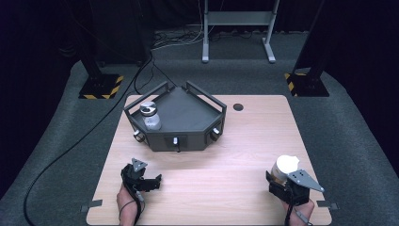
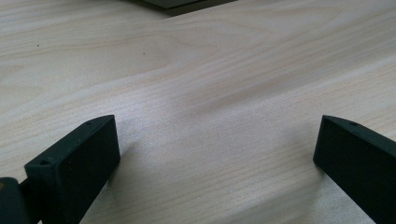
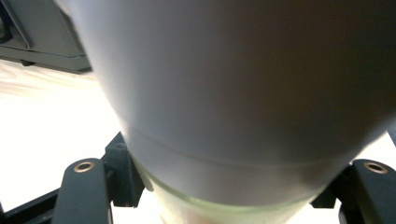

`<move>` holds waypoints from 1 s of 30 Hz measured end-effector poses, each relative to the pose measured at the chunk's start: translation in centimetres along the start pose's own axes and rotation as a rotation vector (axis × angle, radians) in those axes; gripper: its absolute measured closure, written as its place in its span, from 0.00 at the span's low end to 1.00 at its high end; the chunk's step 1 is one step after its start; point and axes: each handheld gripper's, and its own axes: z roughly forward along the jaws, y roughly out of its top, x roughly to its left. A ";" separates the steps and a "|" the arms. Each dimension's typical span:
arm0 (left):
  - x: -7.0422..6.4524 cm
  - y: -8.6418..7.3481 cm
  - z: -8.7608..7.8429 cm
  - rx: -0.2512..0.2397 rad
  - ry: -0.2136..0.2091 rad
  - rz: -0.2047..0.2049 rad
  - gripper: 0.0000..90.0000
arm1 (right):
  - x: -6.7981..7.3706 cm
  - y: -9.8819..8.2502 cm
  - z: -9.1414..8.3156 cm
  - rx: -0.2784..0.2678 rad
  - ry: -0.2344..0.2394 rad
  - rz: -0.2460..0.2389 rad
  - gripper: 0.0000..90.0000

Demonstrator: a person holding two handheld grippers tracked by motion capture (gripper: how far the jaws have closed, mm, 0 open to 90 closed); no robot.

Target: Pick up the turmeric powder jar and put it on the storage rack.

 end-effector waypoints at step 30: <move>0.0 0.0 0.0 -0.001 0.000 0.000 0.00 | 0.7 5.3 1.7 -0.030 0.058 -0.106 0.33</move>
